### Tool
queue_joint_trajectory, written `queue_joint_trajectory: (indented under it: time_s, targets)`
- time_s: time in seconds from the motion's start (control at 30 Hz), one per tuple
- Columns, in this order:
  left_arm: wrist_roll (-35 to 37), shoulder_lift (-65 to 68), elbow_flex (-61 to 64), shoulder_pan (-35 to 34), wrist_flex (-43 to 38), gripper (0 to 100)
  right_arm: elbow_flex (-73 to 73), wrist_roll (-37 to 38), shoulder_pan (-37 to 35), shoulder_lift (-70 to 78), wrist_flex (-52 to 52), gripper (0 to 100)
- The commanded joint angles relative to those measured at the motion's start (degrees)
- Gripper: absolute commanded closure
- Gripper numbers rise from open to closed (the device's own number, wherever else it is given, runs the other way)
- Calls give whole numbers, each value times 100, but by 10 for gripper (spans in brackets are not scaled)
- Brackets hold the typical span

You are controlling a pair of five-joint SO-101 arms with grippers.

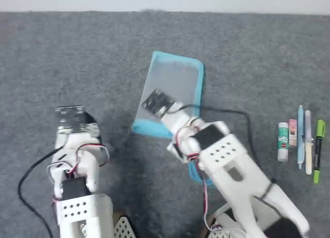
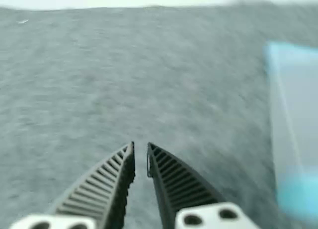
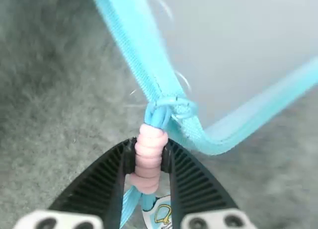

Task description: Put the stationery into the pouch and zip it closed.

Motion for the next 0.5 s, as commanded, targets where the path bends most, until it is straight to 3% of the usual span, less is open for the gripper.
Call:
queue_joint_trajectory:
  time_s: [0.0, 0.23, 0.47]
  targets:
    - [-343, -97, -189, 589, 431, 959, -1178, 18, 163, -558, 778, 992]
    - [-519, -62, -1297, 651, 1820, 797, -1899, 18, 145, -488, 1288, 992]
    - [-598, -62, -1675, 1108, 2136, 782, -1899, 193, 136, -505, 1420, 992]
